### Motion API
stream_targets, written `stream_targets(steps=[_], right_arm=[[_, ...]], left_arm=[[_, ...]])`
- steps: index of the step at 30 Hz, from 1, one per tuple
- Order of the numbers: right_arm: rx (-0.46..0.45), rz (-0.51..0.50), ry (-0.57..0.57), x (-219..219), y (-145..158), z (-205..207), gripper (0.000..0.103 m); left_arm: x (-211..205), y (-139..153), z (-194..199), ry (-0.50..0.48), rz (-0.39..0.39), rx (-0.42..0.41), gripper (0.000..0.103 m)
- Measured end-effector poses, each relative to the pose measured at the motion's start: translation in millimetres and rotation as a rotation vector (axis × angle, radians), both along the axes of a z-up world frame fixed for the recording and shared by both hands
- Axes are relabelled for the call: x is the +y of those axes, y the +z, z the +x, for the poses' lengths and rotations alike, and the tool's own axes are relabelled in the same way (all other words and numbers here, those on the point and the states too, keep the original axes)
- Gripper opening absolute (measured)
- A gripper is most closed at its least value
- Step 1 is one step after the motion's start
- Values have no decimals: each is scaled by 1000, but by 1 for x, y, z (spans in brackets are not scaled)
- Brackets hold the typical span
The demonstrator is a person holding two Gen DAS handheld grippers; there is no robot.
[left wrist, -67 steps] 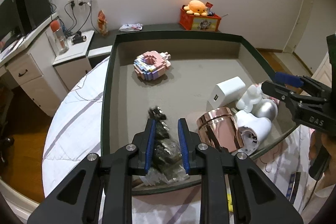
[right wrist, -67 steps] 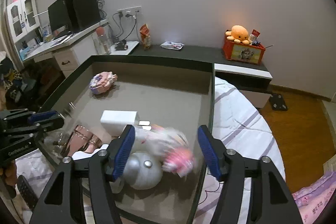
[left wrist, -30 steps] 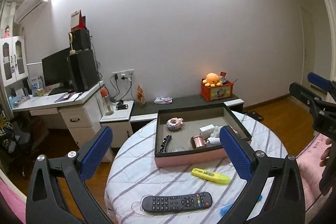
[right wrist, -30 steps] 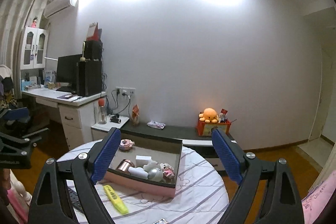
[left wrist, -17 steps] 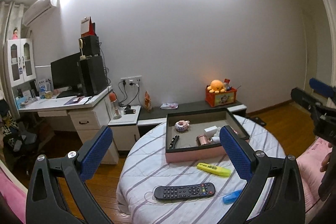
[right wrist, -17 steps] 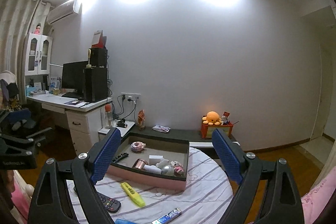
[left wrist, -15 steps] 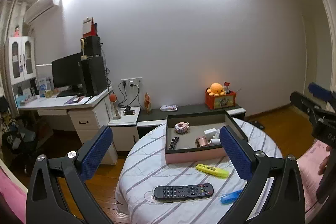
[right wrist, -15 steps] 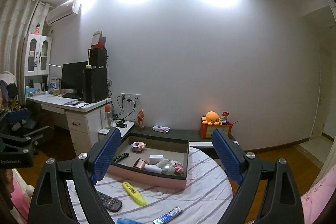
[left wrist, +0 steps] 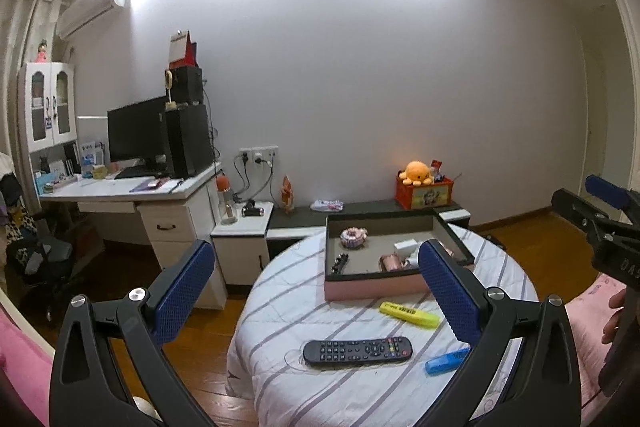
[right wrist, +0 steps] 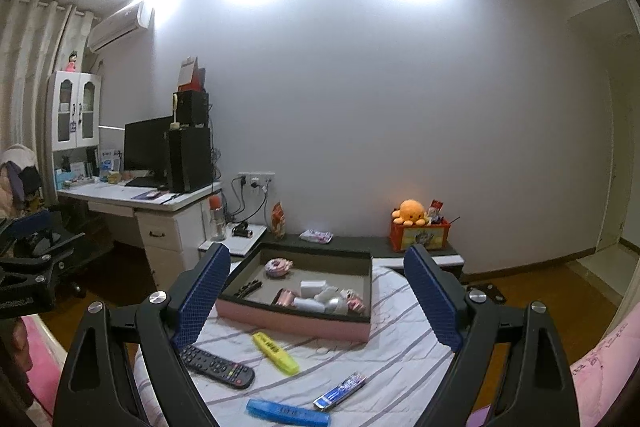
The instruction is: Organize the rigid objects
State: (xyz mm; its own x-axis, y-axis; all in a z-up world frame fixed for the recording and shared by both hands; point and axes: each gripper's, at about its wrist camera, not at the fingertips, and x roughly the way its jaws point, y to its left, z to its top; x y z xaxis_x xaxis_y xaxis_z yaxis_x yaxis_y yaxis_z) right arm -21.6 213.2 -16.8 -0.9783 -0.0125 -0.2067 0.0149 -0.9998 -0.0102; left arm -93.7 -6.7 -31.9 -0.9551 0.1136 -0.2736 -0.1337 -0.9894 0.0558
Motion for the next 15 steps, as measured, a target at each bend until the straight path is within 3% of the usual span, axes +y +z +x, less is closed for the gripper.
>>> stream_targets(steps=[15], right_arm=[[-168, -42, -9, 23, -53, -39, 90]], left_arm=[[18, -52, -42, -41, -65, -161, 103]])
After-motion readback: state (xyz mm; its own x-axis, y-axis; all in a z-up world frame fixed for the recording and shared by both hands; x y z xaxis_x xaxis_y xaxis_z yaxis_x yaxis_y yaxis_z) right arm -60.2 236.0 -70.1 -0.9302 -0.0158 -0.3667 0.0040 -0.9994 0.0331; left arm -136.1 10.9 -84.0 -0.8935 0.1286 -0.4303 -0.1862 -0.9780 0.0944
